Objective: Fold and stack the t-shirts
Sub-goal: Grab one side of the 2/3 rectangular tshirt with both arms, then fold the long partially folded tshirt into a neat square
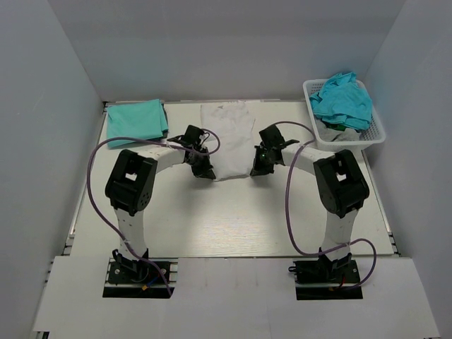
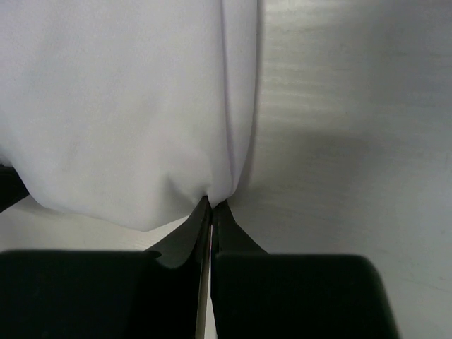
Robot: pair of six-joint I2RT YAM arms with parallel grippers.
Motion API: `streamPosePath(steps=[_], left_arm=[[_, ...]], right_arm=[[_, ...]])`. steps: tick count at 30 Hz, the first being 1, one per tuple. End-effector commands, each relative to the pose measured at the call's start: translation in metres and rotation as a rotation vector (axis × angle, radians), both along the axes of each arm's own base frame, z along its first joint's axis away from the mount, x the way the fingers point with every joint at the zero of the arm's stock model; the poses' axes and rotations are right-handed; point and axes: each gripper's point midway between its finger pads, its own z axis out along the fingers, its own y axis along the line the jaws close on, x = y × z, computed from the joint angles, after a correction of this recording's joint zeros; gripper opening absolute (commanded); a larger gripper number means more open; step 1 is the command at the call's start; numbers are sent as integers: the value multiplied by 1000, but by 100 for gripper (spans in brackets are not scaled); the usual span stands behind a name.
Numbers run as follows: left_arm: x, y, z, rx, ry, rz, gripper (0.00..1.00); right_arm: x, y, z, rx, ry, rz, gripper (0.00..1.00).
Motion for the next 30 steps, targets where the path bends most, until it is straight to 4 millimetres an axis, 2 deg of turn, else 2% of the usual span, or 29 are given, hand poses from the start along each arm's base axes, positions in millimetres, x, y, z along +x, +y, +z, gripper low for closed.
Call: streamPosePath(steps=[1,2,3,4,6,7,8,9,10,11,12,14,15,16,18,19,20,23,26,29,30], left_arm=[[-35,5,-19,51,121,-20,0],[-37,6,-15,52,124,-20,0],[-41,6,-6,55,109,-26,0],[-51,10,-3,67,133,-26,0],[-63,15,7,86,148,-31,0],[-76,21,17,97,170,-31,0],[-87,23,21,105,185,-41,0],[-94,21,29,98,190,-55,0],[-109,27,32,111,237,-58,0],[-118,23,47,78,232,-89,0],[-129,23,52,75,249,-103,0],[-153,24,67,58,309,-136,0],[-159,27,78,54,301,-137,0],[-173,29,88,57,337,-150,0],[-185,30,108,22,343,-161,0],[-189,30,117,8,350,-152,0],[-198,31,125,-3,382,-156,0],[-204,25,148,-48,372,-171,0],[-198,17,163,-82,353,-195,0],[-178,8,178,-97,285,-209,0],[-173,6,175,-90,290,-218,0]], right_arm=[[-7,5,19,41,-52,8,0],[-12,3,18,39,-43,8,0],[-15,1,31,43,-67,11,0],[-30,-8,26,8,-8,11,0],[-46,-17,26,-17,26,23,0],[-58,-23,40,-16,33,27,0],[-74,-29,34,-30,68,43,0],[-84,-27,45,4,72,62,0],[-97,-30,57,22,81,79,0],[-119,-32,61,35,117,106,0],[-133,-37,62,31,154,120,0],[-154,-36,86,95,148,168,0],[-176,-44,85,78,215,173,0],[-186,-44,101,126,195,195,0],[-210,-52,110,122,264,201,0],[-219,-51,123,154,249,229,0],[-223,-51,129,172,258,231,0],[-234,-52,150,212,245,252,0],[-233,-49,167,238,211,276,0],[-228,-50,167,228,208,267,0],[-223,-52,162,204,214,243,0]])
